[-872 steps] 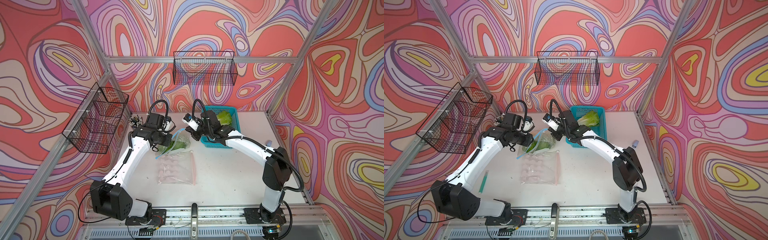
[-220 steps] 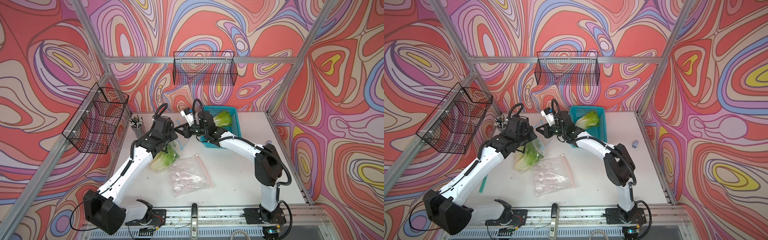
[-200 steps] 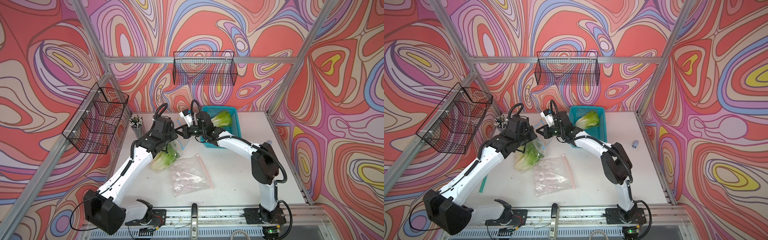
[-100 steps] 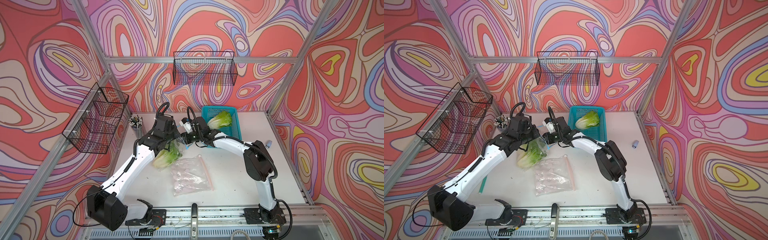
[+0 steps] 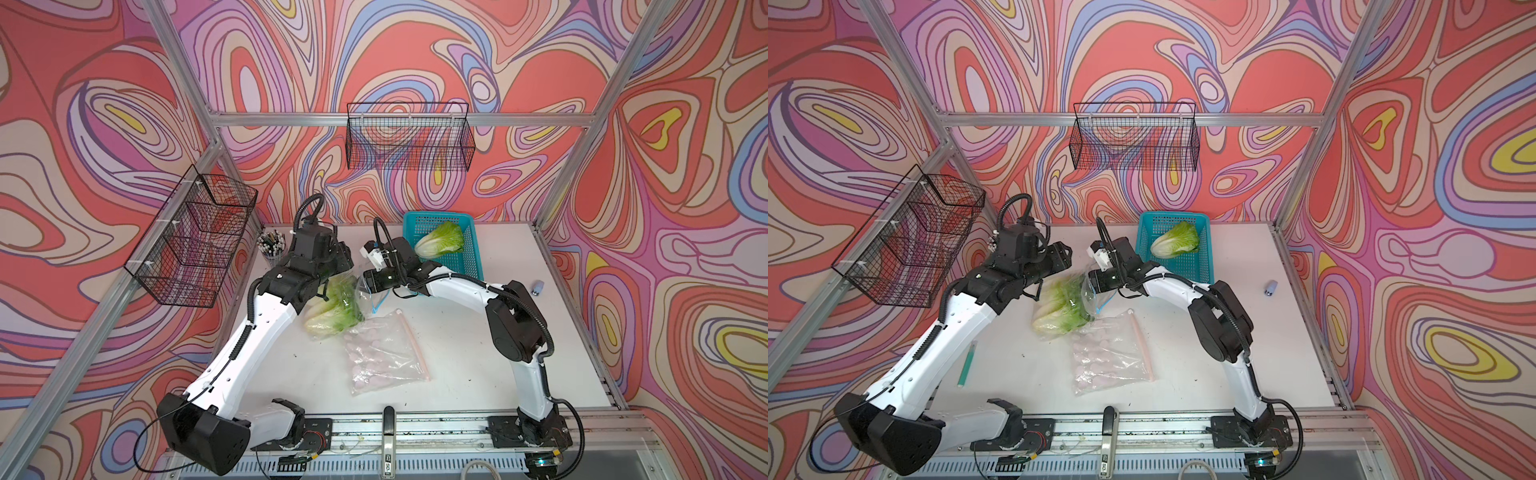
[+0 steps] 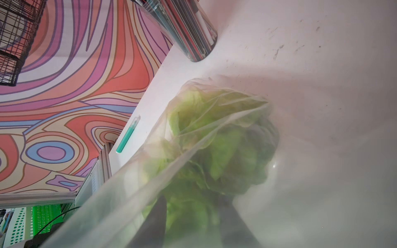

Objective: Open the zip-top bag and take out the chinese cabbages
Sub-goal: Adjust the zipper food storage bag at the center of the board, then pick up the Chinese cabbage from the zipper food storage bag.

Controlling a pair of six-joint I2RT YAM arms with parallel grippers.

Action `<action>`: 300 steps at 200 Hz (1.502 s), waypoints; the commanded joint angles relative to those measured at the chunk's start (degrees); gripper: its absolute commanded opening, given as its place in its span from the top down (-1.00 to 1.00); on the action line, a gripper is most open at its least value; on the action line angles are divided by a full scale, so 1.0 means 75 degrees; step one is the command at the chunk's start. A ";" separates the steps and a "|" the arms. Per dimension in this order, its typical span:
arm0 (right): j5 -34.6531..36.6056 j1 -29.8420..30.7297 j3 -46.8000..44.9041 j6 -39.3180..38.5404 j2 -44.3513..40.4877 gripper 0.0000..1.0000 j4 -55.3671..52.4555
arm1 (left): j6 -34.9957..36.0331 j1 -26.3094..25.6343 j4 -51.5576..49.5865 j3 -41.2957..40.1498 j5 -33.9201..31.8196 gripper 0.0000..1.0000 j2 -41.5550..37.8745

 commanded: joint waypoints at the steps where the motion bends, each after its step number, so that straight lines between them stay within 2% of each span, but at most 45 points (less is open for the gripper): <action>1: -0.0102 0.0026 -0.0183 -0.0020 0.0005 0.16 -0.0058 | 0.0272 0.1087 -0.1511 -0.0094 0.0781 -0.26 0.0081; 25: -0.0107 0.0025 -0.0260 -0.0044 -0.0011 0.14 -0.0070 | 0.0360 0.2118 -0.1402 -0.0820 0.1630 -0.35 -0.0020; 47: -0.0109 0.0021 -0.0280 -0.0043 -0.0014 0.12 -0.0073 | 0.0310 0.3017 -0.0760 -0.1682 0.2489 -0.45 -0.0082; 76: -0.0135 0.0027 -0.0280 -0.0047 -0.0011 0.12 -0.0076 | -0.0081 0.3902 0.0224 -0.2683 0.3459 -0.47 0.0085; 166: -0.0019 0.0026 -0.0254 -0.0188 -0.0126 0.10 -0.0289 | -0.0392 0.4306 0.2140 -0.4209 0.3160 -0.56 0.0890; 201: 0.0009 0.0027 -0.0251 -0.0171 -0.0092 0.10 -0.0304 | -0.0758 0.4343 0.3425 -0.4809 0.3656 -0.52 0.1043; 255: -0.0013 0.0027 -0.0204 -0.0103 -0.0040 0.09 -0.0304 | -0.1303 0.4360 0.5006 -0.5373 0.4514 -0.24 0.1702; 270: -0.0025 0.0027 -0.0212 -0.0091 -0.0038 0.10 -0.0304 | -0.1416 0.4354 0.5257 -0.5435 0.4580 0.02 0.1809; 300: -0.0023 0.0026 -0.0195 -0.0100 -0.0034 0.09 -0.0351 | -0.1685 0.4363 0.5619 -0.5494 0.4704 0.83 0.1874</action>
